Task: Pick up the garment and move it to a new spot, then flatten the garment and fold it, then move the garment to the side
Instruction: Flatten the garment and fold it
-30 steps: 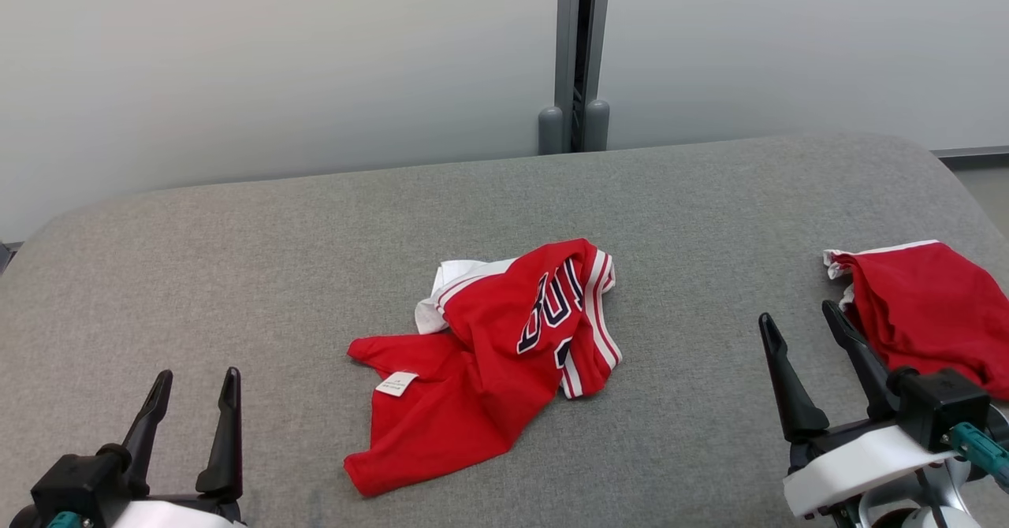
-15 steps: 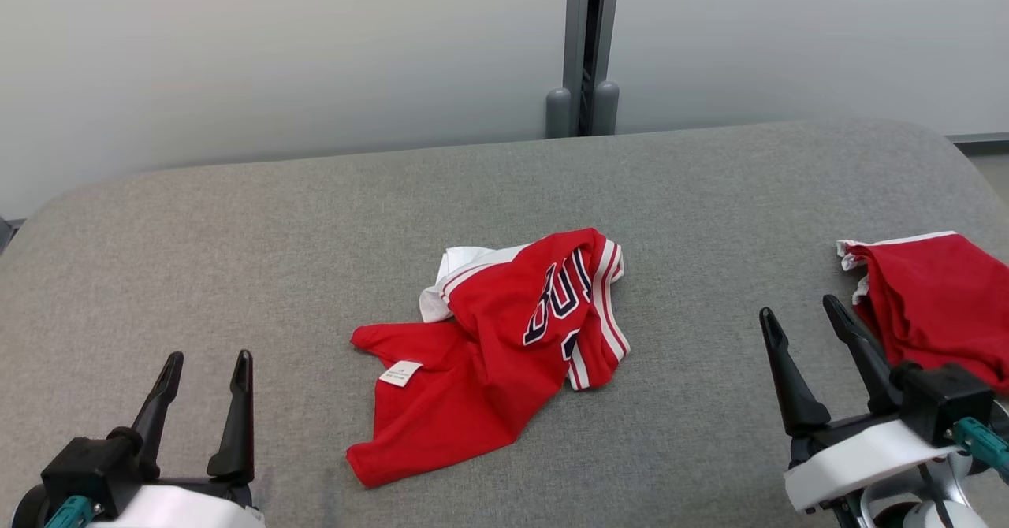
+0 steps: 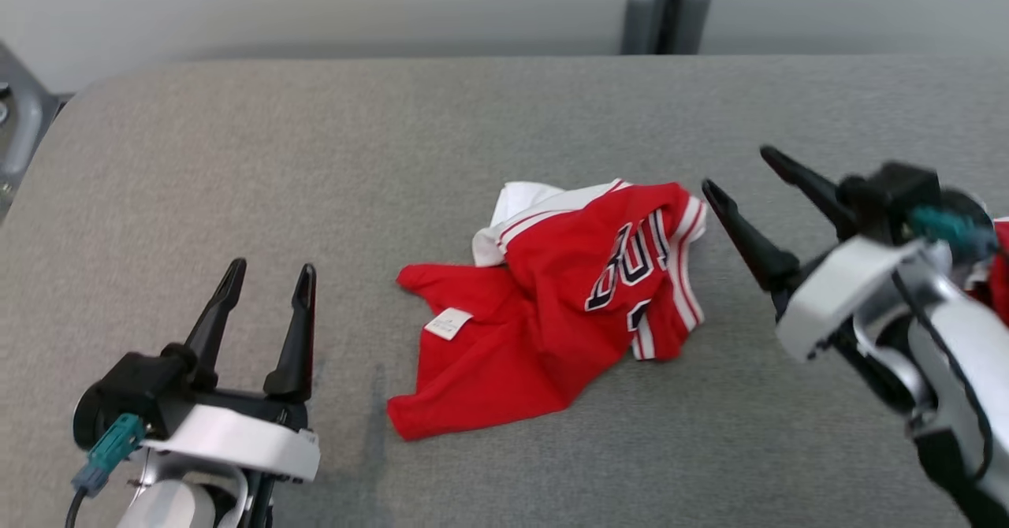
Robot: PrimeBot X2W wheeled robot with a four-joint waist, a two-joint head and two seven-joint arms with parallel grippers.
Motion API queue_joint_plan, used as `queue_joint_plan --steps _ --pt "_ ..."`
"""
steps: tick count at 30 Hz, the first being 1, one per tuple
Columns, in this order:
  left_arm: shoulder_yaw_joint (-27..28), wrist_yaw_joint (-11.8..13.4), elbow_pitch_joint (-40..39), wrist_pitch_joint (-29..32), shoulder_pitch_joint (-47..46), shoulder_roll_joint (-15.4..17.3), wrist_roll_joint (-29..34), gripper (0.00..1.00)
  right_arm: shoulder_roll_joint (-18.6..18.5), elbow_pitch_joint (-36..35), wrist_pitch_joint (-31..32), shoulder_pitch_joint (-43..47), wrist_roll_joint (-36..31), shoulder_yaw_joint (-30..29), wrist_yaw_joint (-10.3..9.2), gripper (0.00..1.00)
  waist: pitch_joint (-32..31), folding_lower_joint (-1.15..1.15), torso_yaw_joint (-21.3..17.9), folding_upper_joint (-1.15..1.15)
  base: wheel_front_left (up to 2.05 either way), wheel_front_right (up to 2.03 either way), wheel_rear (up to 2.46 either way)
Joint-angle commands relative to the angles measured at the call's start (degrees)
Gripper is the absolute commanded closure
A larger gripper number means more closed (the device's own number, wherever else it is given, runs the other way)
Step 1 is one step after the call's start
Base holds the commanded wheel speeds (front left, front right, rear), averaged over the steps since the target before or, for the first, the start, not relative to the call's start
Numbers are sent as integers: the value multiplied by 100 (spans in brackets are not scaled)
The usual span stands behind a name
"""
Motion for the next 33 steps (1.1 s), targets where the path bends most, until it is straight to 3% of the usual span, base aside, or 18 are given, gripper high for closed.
queue_joint_plan --steps 1,9,15,16,17,18,21,27,33 --pt "-19 -60 72 -47 -199 -27 48 0 -179 146 138 -385 173 306 -2 0 337 0 307 0 0 0 0" --pt "-302 -359 541 -218 -881 -330 127 0 -1025 1037 857 -2400 1409 2751 -3 0 791 0 790 0 0 0 0" --pt "-355 -493 863 -353 -1118 -475 137 0 -1285 1449 1201 -3237 2394 4307 -3 0 926 0 844 0 0 0 0" --pt "-353 -504 920 -366 -1143 -485 138 0 -1307 1490 1206 -3331 2561 4491 -3 19 944 0 837 0 0 0 0" --pt "-352 -526 971 -376 -1164 -501 135 0 -1323 1529 1241 -3407 2734 4618 -3 69 958 0 828 0 0 0 0" --pt "-348 -535 1014 -397 -1191 -511 137 0 -1349 1558 1254 -3487 2851 4724 -3 100 968 0 817 0 0 0 0" --pt "-322 -579 1113 -422 -1249 -528 154 0 -1406 1557 1163 -3679 3077 4894 -3 100 995 0 769 0 0 0 0" --pt "-217 -608 1232 -474 -1251 -492 188 0 -1476 1647 -38 -4105 3109 4795 -3 100 940 0 537 0 0 0 0" --pt "-129 -587 1208 -491 -1092 -452 223 0 -1501 1715 -1252 -3328 2994 4110 -3 100 840 0 312 0 0 0 0"
